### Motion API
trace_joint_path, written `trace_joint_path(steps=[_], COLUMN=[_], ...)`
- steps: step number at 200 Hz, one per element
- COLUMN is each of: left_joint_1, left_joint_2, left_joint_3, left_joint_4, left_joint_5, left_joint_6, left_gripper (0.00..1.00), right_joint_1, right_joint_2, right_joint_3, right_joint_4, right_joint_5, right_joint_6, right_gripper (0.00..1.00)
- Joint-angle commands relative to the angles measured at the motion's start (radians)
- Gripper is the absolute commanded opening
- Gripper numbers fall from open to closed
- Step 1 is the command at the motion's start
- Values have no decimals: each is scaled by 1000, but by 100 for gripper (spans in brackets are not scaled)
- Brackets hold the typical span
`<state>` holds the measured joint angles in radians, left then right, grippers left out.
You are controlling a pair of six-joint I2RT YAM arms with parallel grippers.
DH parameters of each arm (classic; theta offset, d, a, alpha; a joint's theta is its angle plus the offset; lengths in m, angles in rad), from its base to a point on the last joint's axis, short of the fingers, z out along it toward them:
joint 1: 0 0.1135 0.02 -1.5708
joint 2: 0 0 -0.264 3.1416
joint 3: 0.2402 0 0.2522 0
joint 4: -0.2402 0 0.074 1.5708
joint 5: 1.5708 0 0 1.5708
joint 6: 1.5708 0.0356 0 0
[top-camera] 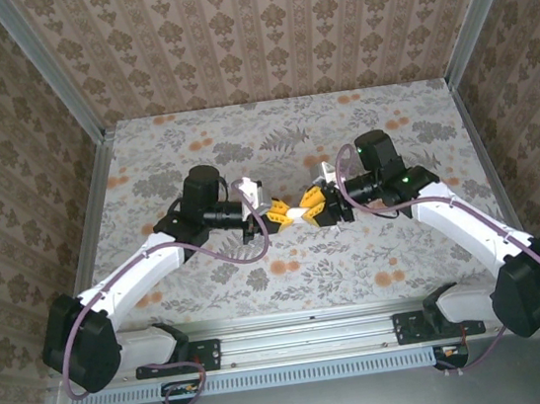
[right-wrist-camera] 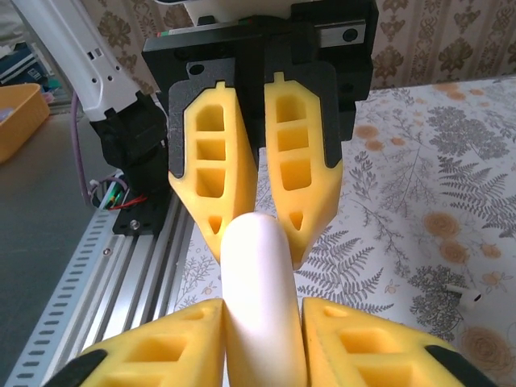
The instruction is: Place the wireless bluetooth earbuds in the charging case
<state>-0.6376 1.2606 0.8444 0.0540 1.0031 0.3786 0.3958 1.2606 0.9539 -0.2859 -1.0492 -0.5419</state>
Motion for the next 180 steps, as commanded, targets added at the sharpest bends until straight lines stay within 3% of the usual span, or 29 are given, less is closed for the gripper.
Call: trace_joint_path(steps=[1, 17, 41, 68, 142, 180], left_joint_1=[9, 9, 9, 6, -23, -29], left_joint_2=[-25, -24, -19, 1, 51, 54], left_joint_3=[-3, -4, 3, 36, 80, 76], left_joint_4=[45, 50, 9, -95, -118, -77], left_joint_5=[20, 12, -1, -3, 9, -3], left_joint_6=[-31, -38, -3, 65, 85, 64], left_gripper=[13, 16, 33, 41, 42, 37], right_joint_1=[6, 5, 5, 5, 9, 8], right_joint_2=[6, 1, -1, 6, 12, 6], right_joint_3=[36, 39, 54, 77, 88, 79], right_joint_4=[-49, -55, -84, -124, -144, -115], right_joint_5=[-39, -35, -34, -40, -45, -38], right_joint_6=[-35, -49, -75, -109, -129, -112], right_gripper=[24, 21, 21, 21, 21, 21])
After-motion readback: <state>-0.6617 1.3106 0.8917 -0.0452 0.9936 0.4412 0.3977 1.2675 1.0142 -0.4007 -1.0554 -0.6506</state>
